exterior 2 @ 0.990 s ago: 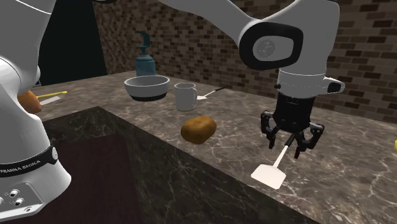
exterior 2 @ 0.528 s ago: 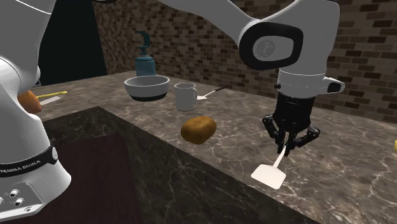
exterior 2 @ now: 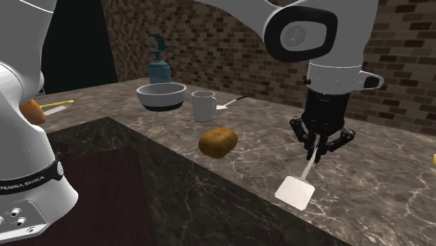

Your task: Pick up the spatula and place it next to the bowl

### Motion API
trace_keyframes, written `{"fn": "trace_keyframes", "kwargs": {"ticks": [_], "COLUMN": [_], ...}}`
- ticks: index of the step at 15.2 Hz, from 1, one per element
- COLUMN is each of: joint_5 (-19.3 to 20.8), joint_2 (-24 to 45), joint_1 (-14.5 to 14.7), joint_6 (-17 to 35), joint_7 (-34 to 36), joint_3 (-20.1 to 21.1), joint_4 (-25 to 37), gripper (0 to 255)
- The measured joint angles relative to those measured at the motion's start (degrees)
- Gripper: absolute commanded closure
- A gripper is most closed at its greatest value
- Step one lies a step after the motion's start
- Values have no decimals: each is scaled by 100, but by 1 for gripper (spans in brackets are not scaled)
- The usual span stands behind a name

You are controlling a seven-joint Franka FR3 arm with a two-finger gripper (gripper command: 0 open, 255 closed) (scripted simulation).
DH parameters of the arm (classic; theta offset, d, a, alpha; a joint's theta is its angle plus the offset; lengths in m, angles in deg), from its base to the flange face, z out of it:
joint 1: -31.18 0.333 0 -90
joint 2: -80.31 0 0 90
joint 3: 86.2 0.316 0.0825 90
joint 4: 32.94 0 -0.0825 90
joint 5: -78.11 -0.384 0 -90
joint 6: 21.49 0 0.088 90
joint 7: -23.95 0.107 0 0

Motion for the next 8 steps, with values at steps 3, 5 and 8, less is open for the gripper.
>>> {"fn": "trace_keyframes", "kwargs": {"ticks": [3, 5, 8], "joint_5": [45, 79, 118], "joint_2": [-86, -171, -245], "joint_1": [7, 25, 22], "joint_6": [-189, -287, -465], "joint_7": [37, 63, 88], "joint_3": [-26, -44, -68], "joint_4": [109, 126, 235], "gripper": [255, 255, 255]}}
